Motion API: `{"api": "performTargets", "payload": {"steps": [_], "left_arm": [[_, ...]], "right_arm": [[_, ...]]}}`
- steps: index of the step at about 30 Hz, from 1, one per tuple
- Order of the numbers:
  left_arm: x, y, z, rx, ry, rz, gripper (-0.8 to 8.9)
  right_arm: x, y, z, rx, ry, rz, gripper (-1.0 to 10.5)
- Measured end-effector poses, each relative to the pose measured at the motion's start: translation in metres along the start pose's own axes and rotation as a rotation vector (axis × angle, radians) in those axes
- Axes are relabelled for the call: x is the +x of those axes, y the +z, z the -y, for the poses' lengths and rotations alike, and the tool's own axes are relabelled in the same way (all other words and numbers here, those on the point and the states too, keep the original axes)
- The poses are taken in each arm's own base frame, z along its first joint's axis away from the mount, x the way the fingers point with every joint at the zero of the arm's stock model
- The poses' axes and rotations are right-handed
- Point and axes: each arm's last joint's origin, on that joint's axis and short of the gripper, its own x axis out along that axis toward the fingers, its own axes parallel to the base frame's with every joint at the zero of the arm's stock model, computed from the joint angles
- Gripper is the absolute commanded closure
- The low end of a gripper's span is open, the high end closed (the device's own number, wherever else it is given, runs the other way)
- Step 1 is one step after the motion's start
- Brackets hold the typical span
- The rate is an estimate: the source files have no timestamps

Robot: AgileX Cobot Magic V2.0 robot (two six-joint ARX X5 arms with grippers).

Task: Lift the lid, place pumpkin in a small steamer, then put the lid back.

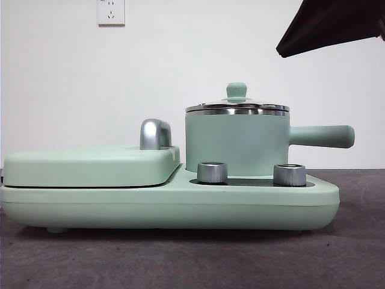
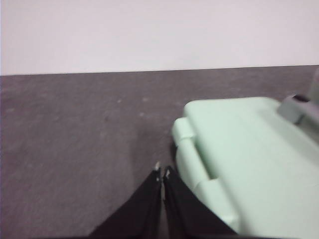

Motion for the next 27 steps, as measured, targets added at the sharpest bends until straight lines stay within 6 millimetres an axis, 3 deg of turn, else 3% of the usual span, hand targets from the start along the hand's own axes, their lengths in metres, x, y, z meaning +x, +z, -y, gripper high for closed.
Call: {"api": "performTargets", "payload": {"steps": [9, 27], "left_arm": [[0.007, -0.046, -0.006, -0.012, 0.074, -0.034, 8.07], [0.007, -0.045, -0.007, -0.005, 0.09, -0.011, 8.07]], "right_arm": [[0.0, 0.0, 0.0, 0.0, 0.0, 0.0, 9.3], [0.0, 0.001, 0.0, -0.003, 0.001, 0.008, 9.3]]}}
